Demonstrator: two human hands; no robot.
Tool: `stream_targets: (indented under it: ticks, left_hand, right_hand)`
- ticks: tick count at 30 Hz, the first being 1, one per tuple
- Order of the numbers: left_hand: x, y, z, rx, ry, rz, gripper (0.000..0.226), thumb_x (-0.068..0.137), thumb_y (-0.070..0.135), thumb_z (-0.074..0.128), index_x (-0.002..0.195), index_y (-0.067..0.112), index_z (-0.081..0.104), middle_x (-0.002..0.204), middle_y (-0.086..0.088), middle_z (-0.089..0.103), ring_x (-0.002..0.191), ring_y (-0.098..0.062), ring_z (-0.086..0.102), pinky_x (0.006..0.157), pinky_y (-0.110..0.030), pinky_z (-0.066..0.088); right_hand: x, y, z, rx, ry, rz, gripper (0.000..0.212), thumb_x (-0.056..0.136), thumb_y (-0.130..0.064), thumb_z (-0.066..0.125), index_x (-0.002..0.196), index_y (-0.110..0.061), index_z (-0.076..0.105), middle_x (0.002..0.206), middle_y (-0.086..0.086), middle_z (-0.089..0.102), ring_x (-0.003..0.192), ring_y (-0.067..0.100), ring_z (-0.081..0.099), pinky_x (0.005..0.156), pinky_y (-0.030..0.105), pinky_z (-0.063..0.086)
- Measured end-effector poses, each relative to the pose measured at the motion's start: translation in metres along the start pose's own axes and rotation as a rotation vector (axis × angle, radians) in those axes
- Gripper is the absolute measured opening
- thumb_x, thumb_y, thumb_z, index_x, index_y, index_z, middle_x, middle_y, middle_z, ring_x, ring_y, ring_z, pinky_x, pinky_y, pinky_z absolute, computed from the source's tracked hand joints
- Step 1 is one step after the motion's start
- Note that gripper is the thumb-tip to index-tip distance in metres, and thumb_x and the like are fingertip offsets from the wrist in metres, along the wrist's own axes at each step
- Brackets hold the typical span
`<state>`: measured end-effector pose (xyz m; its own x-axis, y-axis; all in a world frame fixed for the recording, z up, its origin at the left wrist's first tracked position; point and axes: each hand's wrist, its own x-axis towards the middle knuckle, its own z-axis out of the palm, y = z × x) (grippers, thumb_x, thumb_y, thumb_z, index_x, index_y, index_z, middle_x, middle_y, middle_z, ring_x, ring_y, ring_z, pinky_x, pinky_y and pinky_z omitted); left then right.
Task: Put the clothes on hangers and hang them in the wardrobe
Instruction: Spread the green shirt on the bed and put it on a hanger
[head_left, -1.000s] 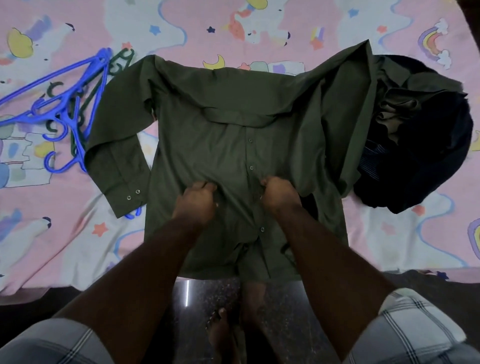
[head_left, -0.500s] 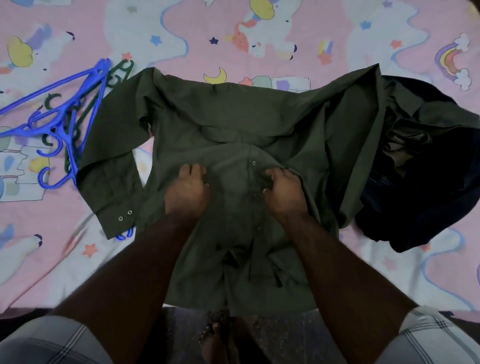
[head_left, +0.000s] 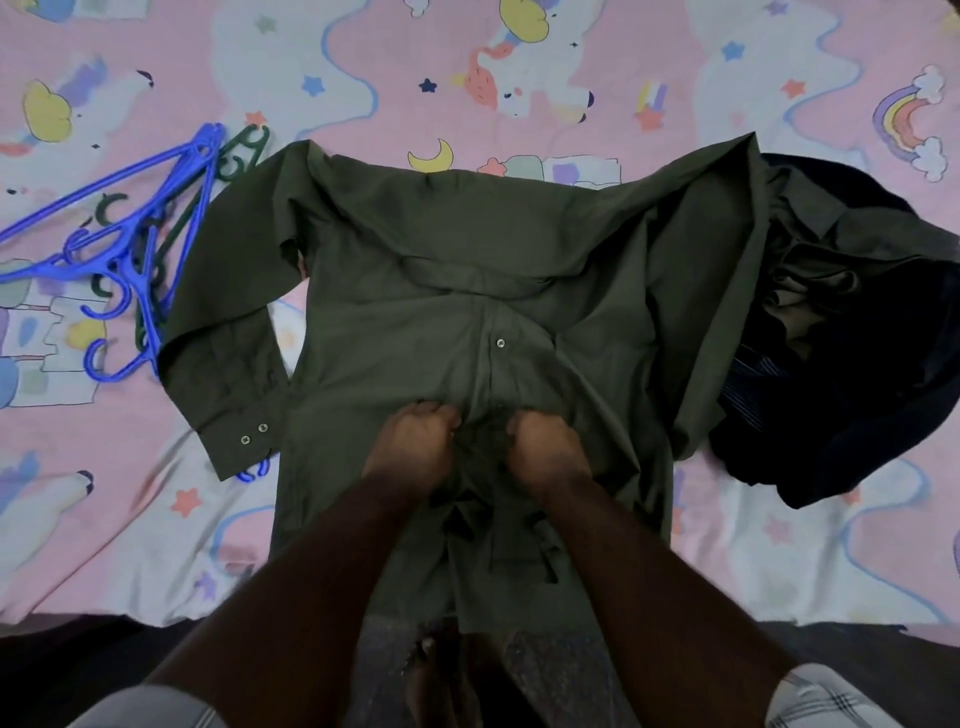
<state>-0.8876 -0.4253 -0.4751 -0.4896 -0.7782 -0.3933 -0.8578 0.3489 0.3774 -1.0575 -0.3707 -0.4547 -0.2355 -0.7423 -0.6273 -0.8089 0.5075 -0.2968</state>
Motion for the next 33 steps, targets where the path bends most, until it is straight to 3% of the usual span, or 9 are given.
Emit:
stream_targets:
  ticks: [6, 11, 14, 17, 19, 23, 26, 30, 33]
  left_hand:
    - [-0.032, -0.008, -0.001, 0.046, -0.237, -0.013, 0.048, 0.078, 0.040, 0.034, 0.113, 0.017, 0.058, 0.113, -0.014, 0.066, 0.104, -0.038, 0.064, 0.084, -0.041, 0.051]
    - [-0.035, -0.010, 0.013, -0.010, -0.236, -0.055, 0.038, 0.094, 0.032, 0.052, 0.129, 0.017, 0.059, 0.127, -0.013, 0.062, 0.116, -0.034, 0.061, 0.093, -0.036, 0.048]
    - [-0.040, -0.011, 0.015, -0.017, -0.285, -0.085, 0.073, 0.095, 0.029, 0.056, 0.159, 0.022, 0.022, 0.145, -0.016, 0.047, 0.124, -0.037, 0.056, 0.101, -0.039, 0.047]
    - [-0.035, -0.005, 0.011, -0.055, -0.348, -0.096, 0.088, 0.095, 0.029, 0.055, 0.161, 0.029, -0.004, 0.155, -0.017, 0.034, 0.135, -0.035, 0.047, 0.111, -0.037, 0.038]
    - [-0.034, -0.001, 0.009, -0.061, -0.368, -0.100, 0.088, 0.095, 0.032, 0.055, 0.161, 0.030, -0.003, 0.157, -0.015, 0.032, 0.138, -0.033, 0.044, 0.114, -0.039, 0.036]
    - [-0.036, -0.002, 0.012, -0.041, -0.331, -0.132, 0.076, 0.095, 0.032, 0.055, 0.159, 0.026, 0.015, 0.146, -0.021, 0.046, 0.128, -0.038, 0.054, 0.107, -0.043, 0.043]
    - [-0.031, -0.006, 0.015, -0.018, -0.384, -0.149, 0.082, 0.093, 0.036, 0.056, 0.160, 0.029, 0.009, 0.143, -0.022, 0.051, 0.127, -0.037, 0.054, 0.107, -0.042, 0.044]
    - [-0.025, -0.005, 0.008, -0.080, -0.501, -0.155, 0.094, 0.089, 0.040, 0.058, 0.158, 0.043, -0.006, 0.147, -0.017, 0.050, 0.126, -0.032, 0.056, 0.110, -0.037, 0.042]
    - [-0.030, -0.005, 0.003, -0.073, -0.543, -0.165, 0.091, 0.085, 0.043, 0.054, 0.156, 0.049, -0.003, 0.139, -0.013, 0.059, 0.112, -0.027, 0.065, 0.105, -0.036, 0.047]
  right_hand:
    - [-0.022, 0.001, 0.003, 0.048, -0.047, 0.009, 0.029, 0.081, -0.037, 0.065, 0.106, -0.023, 0.068, 0.119, 0.008, 0.065, 0.113, 0.031, 0.062, 0.094, 0.034, 0.051]
    - [-0.035, 0.013, 0.021, -0.070, -0.116, 0.043, 0.041, 0.083, -0.051, 0.067, 0.111, -0.021, 0.068, 0.121, 0.009, 0.067, 0.112, 0.030, 0.063, 0.090, 0.035, 0.052]
    - [-0.043, 0.012, 0.032, -0.019, 0.014, 0.006, 0.054, 0.092, -0.036, 0.062, 0.143, -0.025, 0.049, 0.147, 0.006, 0.046, 0.128, 0.033, 0.052, 0.102, 0.039, 0.048]
    - [-0.047, 0.009, 0.037, 0.040, 0.052, -0.008, 0.072, 0.096, -0.028, 0.056, 0.158, -0.021, 0.022, 0.166, 0.002, 0.016, 0.138, 0.033, 0.039, 0.111, 0.042, 0.040]
    - [-0.049, 0.010, 0.037, 0.044, 0.049, 0.009, 0.063, 0.095, -0.025, 0.052, 0.155, -0.021, 0.032, 0.164, 0.004, 0.021, 0.134, 0.034, 0.044, 0.109, 0.043, 0.042]
    - [-0.047, 0.014, 0.039, 0.016, 0.115, 0.000, 0.033, 0.088, -0.020, 0.052, 0.118, -0.014, 0.065, 0.122, 0.014, 0.062, 0.116, 0.036, 0.057, 0.099, 0.038, 0.048]
    - [-0.036, 0.017, 0.037, -0.012, 0.043, 0.028, 0.047, 0.088, -0.019, 0.055, 0.133, -0.006, 0.055, 0.140, 0.017, 0.048, 0.127, 0.037, 0.048, 0.111, 0.034, 0.037]
    - [-0.033, 0.016, 0.037, -0.003, -0.013, 0.021, 0.082, 0.090, -0.023, 0.054, 0.159, -0.007, 0.013, 0.166, 0.014, 0.004, 0.143, 0.035, 0.030, 0.119, 0.039, 0.028]
    - [-0.041, 0.016, 0.040, 0.062, 0.071, 0.024, 0.067, 0.089, -0.022, 0.054, 0.152, -0.013, 0.035, 0.157, 0.012, 0.030, 0.136, 0.034, 0.040, 0.112, 0.041, 0.038]
